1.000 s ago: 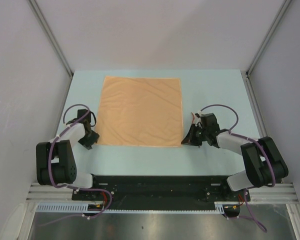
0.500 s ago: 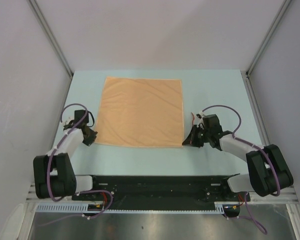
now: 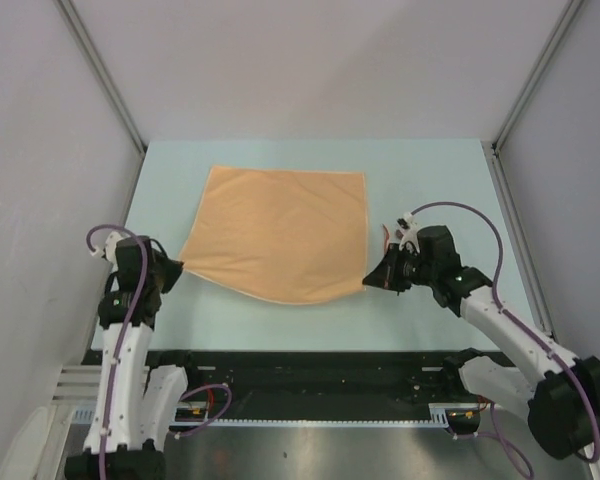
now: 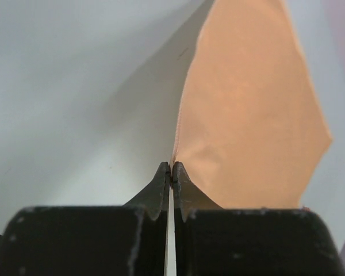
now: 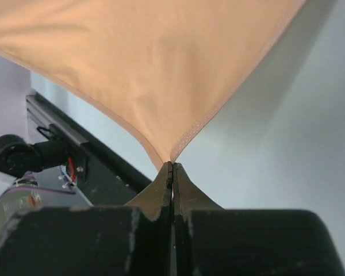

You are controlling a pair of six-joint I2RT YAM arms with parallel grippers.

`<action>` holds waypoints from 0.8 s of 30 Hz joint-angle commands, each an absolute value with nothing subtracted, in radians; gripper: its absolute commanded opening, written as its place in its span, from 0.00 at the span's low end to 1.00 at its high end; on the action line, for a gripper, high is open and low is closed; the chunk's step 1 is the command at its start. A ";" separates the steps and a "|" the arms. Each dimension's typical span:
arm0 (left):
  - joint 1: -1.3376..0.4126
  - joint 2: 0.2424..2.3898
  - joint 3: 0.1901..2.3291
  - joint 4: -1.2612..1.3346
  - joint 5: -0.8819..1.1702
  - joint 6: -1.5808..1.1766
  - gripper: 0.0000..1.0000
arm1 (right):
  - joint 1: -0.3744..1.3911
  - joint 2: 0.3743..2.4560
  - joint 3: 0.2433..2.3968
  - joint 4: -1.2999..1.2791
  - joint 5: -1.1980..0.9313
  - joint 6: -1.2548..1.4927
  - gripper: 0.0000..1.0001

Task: Fold the napkin into a case and place the utensils inside
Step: Fold and flatten the napkin at the center of the board.

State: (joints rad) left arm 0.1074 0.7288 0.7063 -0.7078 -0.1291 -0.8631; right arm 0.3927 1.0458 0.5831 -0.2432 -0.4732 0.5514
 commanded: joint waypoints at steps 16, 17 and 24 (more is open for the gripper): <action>-0.069 0.696 1.716 -0.920 -0.299 -0.666 0.00 | 0.430 0.677 1.257 -0.673 -0.381 0.434 0.00; -0.086 0.727 1.745 -0.916 -0.302 -0.666 0.00 | 0.428 0.675 1.281 -0.673 -0.358 0.427 0.00; -0.089 0.828 1.683 -0.706 -0.290 -0.673 0.00 | 0.425 0.791 1.345 -0.566 -0.301 0.425 0.00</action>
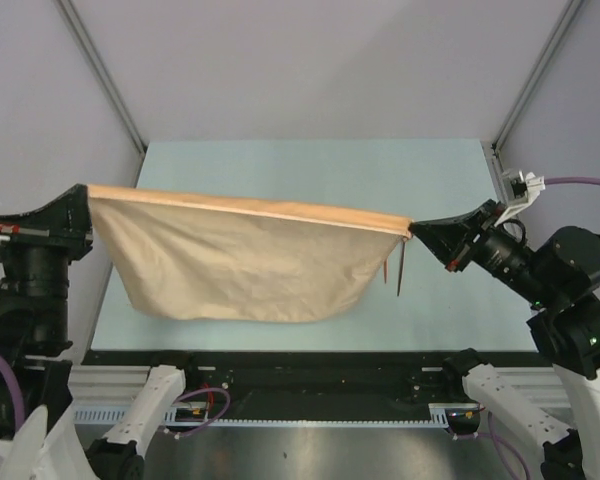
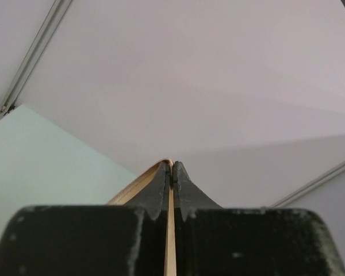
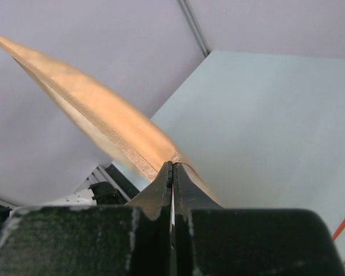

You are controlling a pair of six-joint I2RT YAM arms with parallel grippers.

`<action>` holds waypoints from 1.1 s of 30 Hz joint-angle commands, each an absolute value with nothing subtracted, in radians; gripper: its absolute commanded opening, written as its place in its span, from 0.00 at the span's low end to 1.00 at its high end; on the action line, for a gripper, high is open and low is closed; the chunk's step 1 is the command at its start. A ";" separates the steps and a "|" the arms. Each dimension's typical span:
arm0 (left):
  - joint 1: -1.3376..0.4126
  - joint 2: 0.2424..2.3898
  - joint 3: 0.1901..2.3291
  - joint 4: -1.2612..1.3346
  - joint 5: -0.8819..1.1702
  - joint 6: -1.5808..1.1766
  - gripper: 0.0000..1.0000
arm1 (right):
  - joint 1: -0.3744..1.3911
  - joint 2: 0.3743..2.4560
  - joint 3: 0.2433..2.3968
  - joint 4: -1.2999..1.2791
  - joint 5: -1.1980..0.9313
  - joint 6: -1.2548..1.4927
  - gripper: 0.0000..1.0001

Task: Fold the napkin into a case and place the utensils inside
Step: Fold and flatten the napkin at the center of the board.

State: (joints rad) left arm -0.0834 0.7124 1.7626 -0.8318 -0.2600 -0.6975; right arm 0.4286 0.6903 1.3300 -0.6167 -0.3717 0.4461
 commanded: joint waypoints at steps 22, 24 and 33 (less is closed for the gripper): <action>-0.022 1.919 1.658 -0.221 -0.220 -0.727 0.00 | 0.140 2.029 1.638 0.012 -0.497 0.480 0.00; -0.018 2.003 1.710 -0.222 -0.187 -0.716 0.00 | 0.134 2.081 1.698 0.003 -0.512 0.480 0.00; -0.005 2.050 1.781 -0.340 -0.144 -0.722 0.00 | 0.129 2.168 1.776 -0.080 -0.543 0.466 0.00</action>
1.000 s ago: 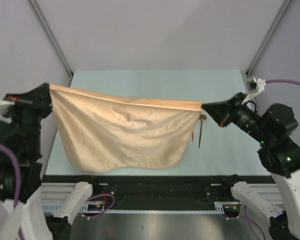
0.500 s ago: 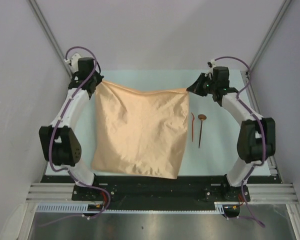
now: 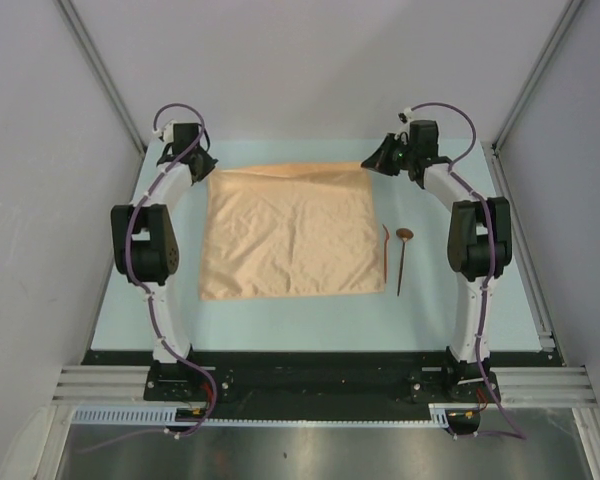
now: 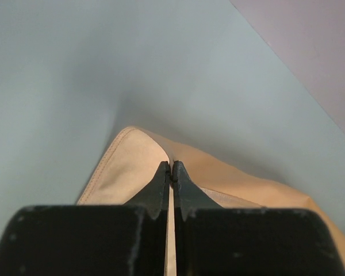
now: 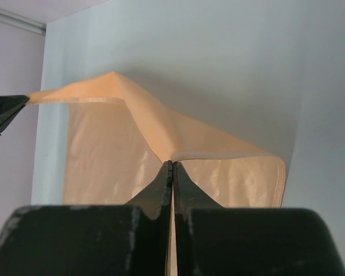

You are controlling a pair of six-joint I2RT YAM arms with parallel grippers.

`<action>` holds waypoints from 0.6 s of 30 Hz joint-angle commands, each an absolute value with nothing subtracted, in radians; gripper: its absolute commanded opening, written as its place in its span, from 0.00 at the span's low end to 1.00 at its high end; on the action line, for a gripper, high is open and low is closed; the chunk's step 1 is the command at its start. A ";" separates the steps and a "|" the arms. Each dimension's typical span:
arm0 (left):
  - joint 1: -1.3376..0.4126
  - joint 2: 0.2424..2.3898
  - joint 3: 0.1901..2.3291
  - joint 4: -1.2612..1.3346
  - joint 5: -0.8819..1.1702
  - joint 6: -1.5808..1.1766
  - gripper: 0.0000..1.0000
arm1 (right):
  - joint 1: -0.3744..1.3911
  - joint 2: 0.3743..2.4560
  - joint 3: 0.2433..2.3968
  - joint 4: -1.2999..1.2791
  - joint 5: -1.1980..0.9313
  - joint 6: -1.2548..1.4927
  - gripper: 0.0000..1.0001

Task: Fold the napkin into a case and place the utensils inside
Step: Fold and flatten the napkin at the center of the board.

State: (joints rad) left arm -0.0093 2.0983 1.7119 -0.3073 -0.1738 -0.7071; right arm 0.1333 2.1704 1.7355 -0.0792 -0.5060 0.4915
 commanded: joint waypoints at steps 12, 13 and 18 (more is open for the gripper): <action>-0.005 1.734 1.456 -0.673 -0.083 -0.787 0.00 | 0.163 1.824 1.427 -0.305 -0.506 0.491 0.00; -0.005 1.688 1.395 -0.687 -0.084 -0.772 0.00 | 0.164 1.801 1.396 -0.320 -0.506 0.485 0.00; -0.005 1.586 1.188 -0.768 -0.103 -0.736 0.00 | 0.183 1.674 1.220 -0.388 -0.523 0.442 0.00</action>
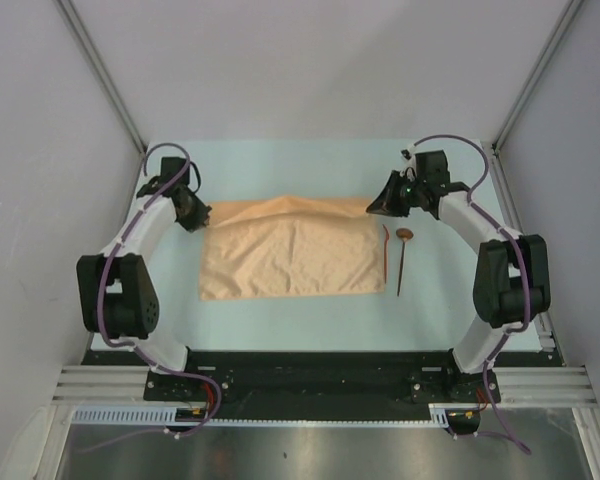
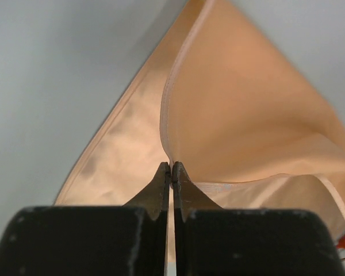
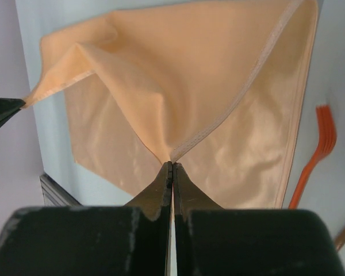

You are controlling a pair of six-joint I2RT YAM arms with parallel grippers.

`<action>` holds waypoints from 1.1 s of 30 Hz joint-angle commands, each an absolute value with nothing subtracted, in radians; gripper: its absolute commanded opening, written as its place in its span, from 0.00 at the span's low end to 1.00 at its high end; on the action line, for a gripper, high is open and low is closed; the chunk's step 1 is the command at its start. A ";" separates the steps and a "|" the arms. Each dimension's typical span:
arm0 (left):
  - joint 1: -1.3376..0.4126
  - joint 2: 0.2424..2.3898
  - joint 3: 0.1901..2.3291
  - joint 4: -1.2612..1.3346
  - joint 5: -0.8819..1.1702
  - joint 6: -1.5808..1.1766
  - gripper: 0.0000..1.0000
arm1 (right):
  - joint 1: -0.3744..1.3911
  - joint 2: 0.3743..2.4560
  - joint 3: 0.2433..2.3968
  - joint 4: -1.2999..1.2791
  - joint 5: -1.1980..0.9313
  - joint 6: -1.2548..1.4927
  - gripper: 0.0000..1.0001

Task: Fold the napkin into a case and place the utensils inside
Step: Fold and flatten the napkin at the center of the board.

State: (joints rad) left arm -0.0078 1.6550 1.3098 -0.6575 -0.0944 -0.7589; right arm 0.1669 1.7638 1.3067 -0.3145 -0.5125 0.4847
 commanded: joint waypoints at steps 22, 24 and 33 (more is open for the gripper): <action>-0.005 1.486 0.919 -0.801 -0.204 -0.664 0.00 | 0.196 1.523 0.919 -0.465 -0.413 0.362 0.00; -0.005 1.496 0.907 -0.793 -0.195 -0.667 0.00 | 0.206 1.516 0.899 -0.457 -0.407 0.367 0.00; -0.005 1.508 0.888 -0.772 -0.206 -0.670 0.00 | 0.235 1.546 0.850 -0.400 -0.382 0.397 0.00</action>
